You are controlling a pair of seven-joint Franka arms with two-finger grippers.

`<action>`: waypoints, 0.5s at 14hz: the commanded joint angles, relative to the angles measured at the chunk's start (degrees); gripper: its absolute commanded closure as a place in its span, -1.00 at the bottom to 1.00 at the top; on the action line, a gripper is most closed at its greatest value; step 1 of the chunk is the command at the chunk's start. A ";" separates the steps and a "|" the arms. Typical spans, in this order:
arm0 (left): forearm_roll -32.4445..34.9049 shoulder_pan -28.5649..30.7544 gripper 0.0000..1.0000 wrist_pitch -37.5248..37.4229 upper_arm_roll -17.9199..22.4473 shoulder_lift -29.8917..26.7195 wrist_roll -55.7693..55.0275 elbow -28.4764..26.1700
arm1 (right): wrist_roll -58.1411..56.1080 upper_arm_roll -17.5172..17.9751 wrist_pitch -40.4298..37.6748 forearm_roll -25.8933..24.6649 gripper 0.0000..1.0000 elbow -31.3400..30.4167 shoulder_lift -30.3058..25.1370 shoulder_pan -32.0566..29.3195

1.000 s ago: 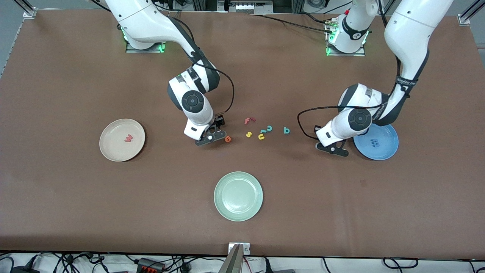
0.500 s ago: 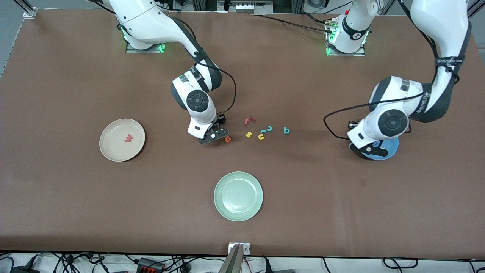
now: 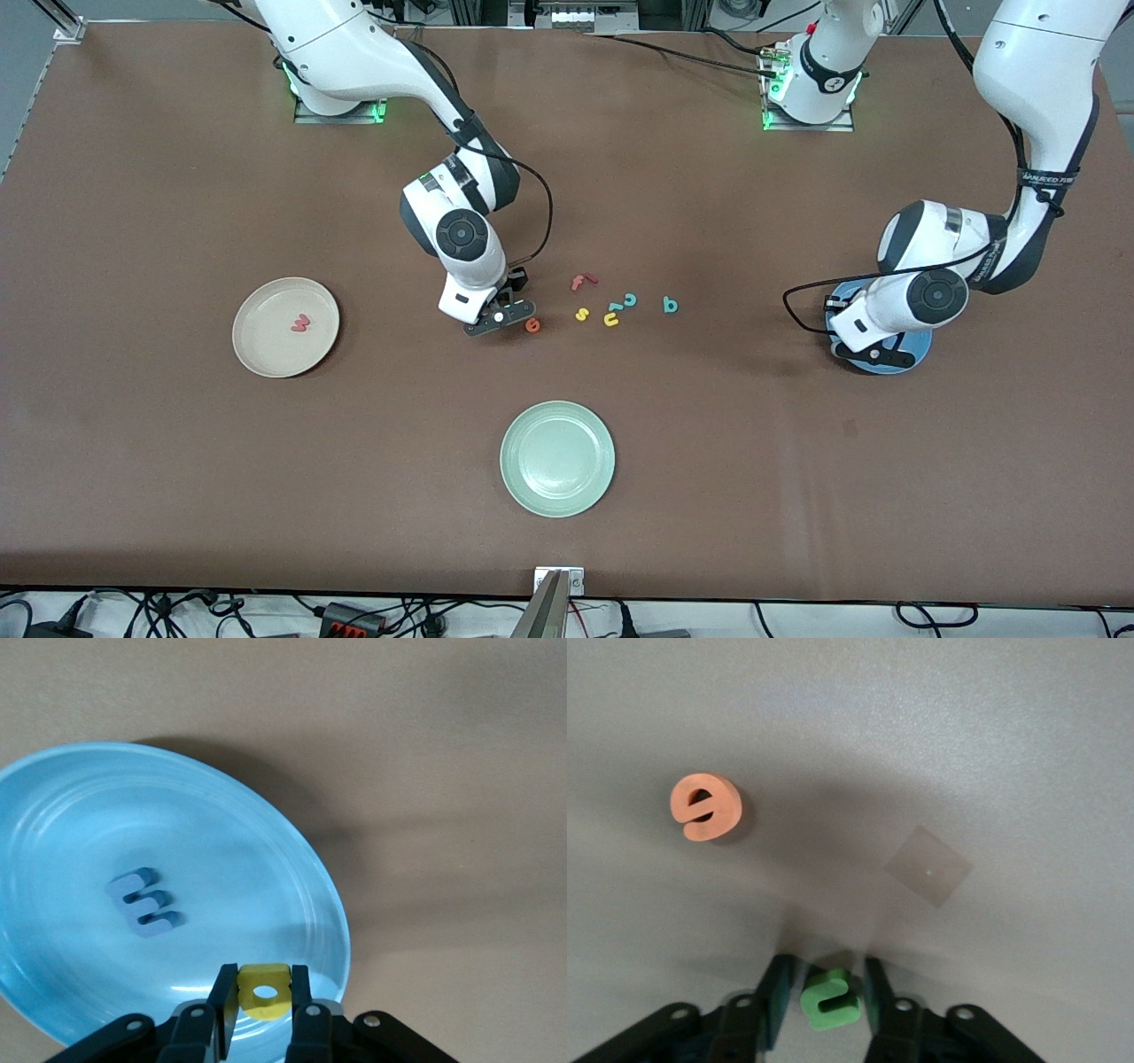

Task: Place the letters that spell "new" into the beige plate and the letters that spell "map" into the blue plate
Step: 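Drop yellow b in blue plate while the right gripper grasps green u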

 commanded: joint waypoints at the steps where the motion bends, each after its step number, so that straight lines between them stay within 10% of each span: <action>1: 1.20 1.03 0.19 1.04 -0.48 -0.25 1.43 -0.47 | -0.78 -0.67 0.07 -0.20 0.53 -1.19 -0.09 0.48; 2: 1.20 1.30 -0.61 1.04 -0.56 0.10 1.44 -0.38 | -0.78 -0.67 0.07 -0.20 0.55 -1.19 -0.09 0.31; 3: 1.20 1.22 -1.00 0.52 -0.74 -0.24 1.52 -0.21 | -0.78 -0.85 -0.02 -0.20 0.58 -1.19 -0.18 0.13; 7: 0.59 1.22 -1.00 -4.13 -8.97 -4.19 0.39 0.05 | -0.96 -3.04 -5.10 -0.20 0.59 -0.22 -2.37 -0.05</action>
